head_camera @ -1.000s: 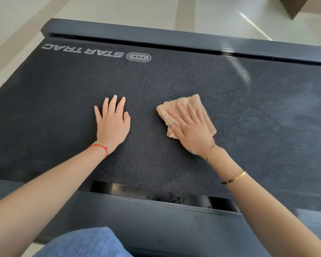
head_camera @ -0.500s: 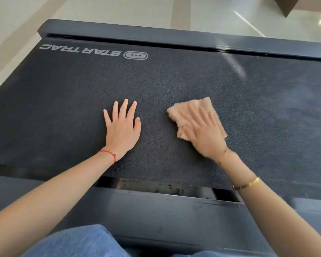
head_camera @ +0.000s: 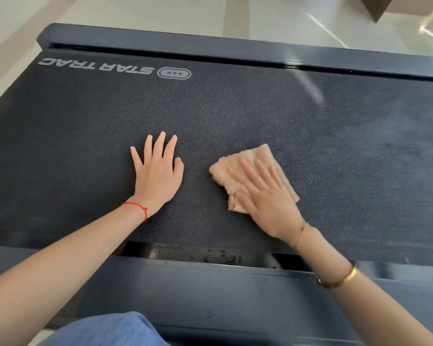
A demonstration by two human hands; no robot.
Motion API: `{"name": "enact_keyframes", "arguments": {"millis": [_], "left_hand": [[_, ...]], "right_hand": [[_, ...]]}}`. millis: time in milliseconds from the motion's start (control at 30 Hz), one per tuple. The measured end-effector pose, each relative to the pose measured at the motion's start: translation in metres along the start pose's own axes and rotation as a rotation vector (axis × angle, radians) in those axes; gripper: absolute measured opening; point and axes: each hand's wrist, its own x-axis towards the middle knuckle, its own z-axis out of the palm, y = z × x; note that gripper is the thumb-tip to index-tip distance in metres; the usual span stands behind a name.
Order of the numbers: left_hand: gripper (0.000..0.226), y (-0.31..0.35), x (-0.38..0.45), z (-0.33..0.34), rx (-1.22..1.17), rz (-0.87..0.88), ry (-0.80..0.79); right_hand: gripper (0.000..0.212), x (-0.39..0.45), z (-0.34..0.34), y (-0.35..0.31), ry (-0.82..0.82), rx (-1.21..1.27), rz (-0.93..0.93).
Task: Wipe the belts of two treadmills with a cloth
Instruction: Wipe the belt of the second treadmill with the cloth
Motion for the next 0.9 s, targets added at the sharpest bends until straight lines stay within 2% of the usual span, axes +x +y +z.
{"name": "enact_keyframes", "arguments": {"millis": [133,200,267,367,467,567,733,900], "left_hand": [[0.055,0.008,0.017,-0.001,-0.03,-0.004,-0.028],[0.055,0.014,0.028,-0.001,-0.038,-0.017,-0.037],[0.055,0.019,0.041,0.001,-0.046,-0.019,-0.039],[0.055,0.025,0.062,0.002,-0.049,-0.002,-0.044],[0.056,0.032,0.077,0.005,-0.052,-0.01,-0.047],[0.057,0.035,0.081,0.01,-0.038,-0.024,-0.031],[0.058,0.033,0.081,0.019,0.011,-0.022,0.019],[0.06,0.035,0.082,0.023,0.032,-0.019,0.04]], "right_hand": [[0.052,0.06,-0.016,0.049,0.051,0.024,0.343],[0.052,0.085,-0.019,0.05,0.058,0.053,0.416],[0.052,0.094,-0.015,0.037,0.052,0.054,0.362],[0.052,0.079,-0.008,0.02,0.023,0.056,0.127],[0.052,0.074,-0.009,0.035,-0.007,0.062,0.003],[0.052,0.101,-0.016,0.068,0.019,0.033,0.102],[0.052,0.194,-0.034,0.111,0.01,0.035,0.301],[0.053,0.29,-0.046,0.105,-0.024,0.035,0.328]]}}
